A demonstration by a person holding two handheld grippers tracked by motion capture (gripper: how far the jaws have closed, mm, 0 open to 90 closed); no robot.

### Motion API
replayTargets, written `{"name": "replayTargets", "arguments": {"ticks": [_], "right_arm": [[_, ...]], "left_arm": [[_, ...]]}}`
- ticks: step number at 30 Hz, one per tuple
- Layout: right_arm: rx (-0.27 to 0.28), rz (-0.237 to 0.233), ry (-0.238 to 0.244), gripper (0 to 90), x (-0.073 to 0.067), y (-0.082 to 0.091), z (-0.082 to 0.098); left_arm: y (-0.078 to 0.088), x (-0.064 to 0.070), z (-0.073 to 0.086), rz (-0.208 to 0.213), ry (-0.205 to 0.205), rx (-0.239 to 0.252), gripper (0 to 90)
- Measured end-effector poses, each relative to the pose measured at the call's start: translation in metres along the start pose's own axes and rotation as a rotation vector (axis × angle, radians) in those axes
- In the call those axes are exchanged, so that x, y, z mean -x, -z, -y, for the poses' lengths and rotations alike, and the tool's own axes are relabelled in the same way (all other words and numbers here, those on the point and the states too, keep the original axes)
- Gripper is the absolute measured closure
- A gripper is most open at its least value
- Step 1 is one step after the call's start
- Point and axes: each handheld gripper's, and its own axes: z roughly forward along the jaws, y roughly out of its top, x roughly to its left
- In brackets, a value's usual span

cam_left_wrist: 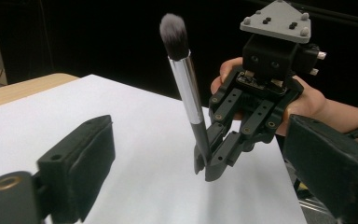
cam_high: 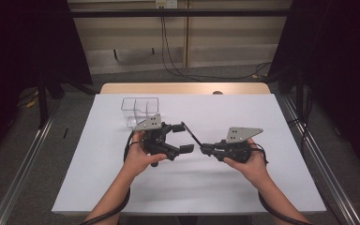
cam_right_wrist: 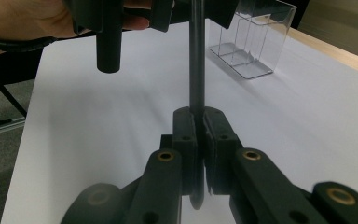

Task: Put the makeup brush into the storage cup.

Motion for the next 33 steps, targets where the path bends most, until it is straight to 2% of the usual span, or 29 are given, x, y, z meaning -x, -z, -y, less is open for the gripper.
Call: {"name": "replayTargets", "arguments": {"ticks": [11,20,24,33], "right_arm": [[0.000,-0.001,0.002,84.6,-0.0030,-0.0026,0.0016],[0.002,-0.002,0.004,84.6,-0.0029,-0.0030,0.0024],[0.003,-0.003,0.003,84.6,-0.0032,-0.0039,0.0027],[0.005,-0.001,0.007,84.5,-0.0037,-0.0047,0.0022]], "left_arm": [[-0.0033,0.0027,-0.0002,0.029,-0.003,-0.007,22.1],[-0.0065,0.0052,-0.0008,0.050,-0.013,0.014,38.0],[-0.0065,0.0068,-0.0023,0.039,-0.020,0.023,43.7],[-0.0048,0.0053,-0.0009,0.032,0.001,0.048,56.3]]}}
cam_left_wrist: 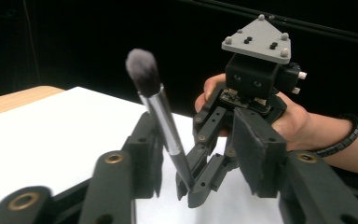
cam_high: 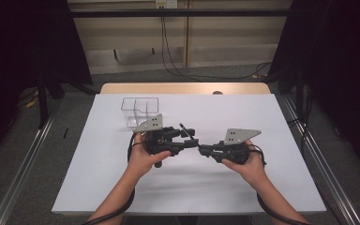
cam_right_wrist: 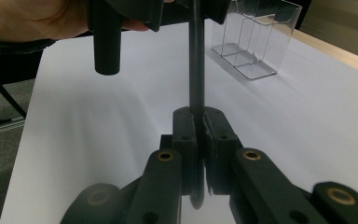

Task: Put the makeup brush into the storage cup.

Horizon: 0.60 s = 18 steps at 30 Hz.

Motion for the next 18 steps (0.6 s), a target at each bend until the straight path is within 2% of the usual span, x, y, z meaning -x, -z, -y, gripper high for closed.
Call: {"name": "replayTargets", "arguments": {"ticks": [18], "right_arm": [[0.024,0.009,0.004,84.5,-0.0003,-0.0004,-0.0015]], "left_arm": [[-0.0007,-0.0018,0.0037,0.000,0.020,-0.005,62.6]]}}
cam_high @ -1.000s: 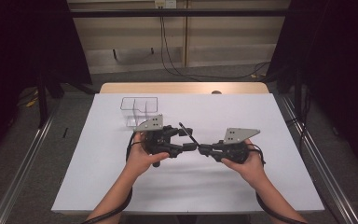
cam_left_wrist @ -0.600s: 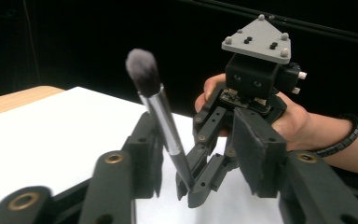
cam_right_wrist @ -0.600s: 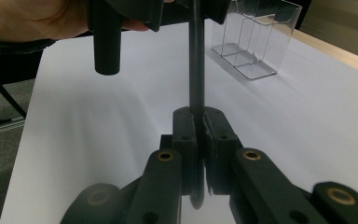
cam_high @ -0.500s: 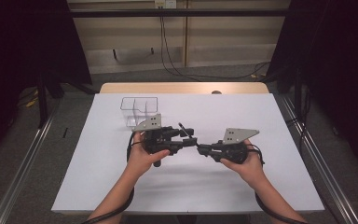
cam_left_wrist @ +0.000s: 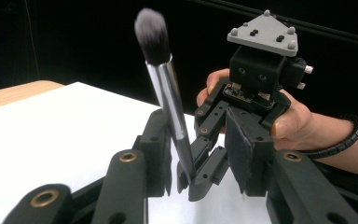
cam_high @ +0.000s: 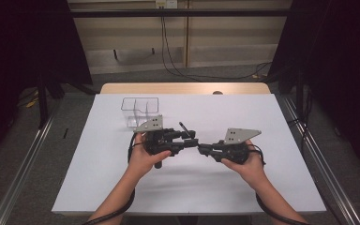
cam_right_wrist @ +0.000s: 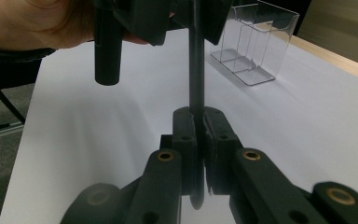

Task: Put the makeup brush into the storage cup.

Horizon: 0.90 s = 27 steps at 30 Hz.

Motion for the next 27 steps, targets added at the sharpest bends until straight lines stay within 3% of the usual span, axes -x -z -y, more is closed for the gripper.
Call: {"name": "replayTargets", "arguments": {"ticks": [12,27], "right_arm": [[0.019,0.006,-0.011,84.5,-0.0009,-0.0009,-0.0008],[0.024,-0.001,-0.016,84.4,-0.0028,-0.0037,-0.0015]], "left_arm": [[0.0011,-0.0018,0.0027,-0.012,0.006,0.019,70.8],[0.0005,-0.0014,0.0035,-0.019,0.017,0.003,82.1]]}}
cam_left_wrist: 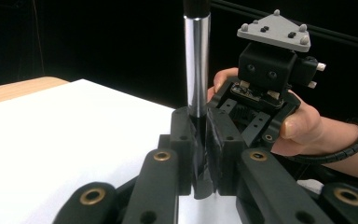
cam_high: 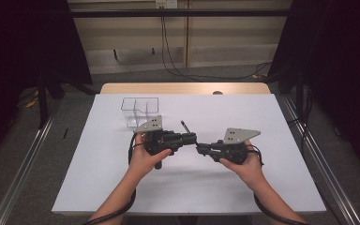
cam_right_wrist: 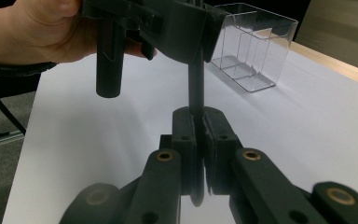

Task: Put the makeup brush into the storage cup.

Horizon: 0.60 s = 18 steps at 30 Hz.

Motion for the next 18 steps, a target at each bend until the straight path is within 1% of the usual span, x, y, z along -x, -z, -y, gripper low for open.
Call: {"name": "replayTargets", "arguments": {"ticks": [2,5,12,18], "right_arm": [[0.000,0.000,-0.003,84.4,-0.0001,-0.0004,0.0000],[-0.006,-0.005,-0.002,84.4,-0.0006,-0.0022,0.0001],[-0.009,-0.009,-0.019,84.4,-0.0007,-0.0046,0.0024],[-0.001,-0.012,-0.032,84.4,-0.0011,-0.0057,0.0024]], "left_arm": [[-0.0002,0.0001,0.0001,0.005,0.004,0.003,82.8],[-0.0011,0.0007,0.0004,0.010,-0.005,-0.001,83.6],[-0.0021,0.0009,0.0019,0.005,-0.005,-0.002,83.7],[-0.0033,0.0022,0.0017,0.000,-0.020,0.010,83.7]]}}
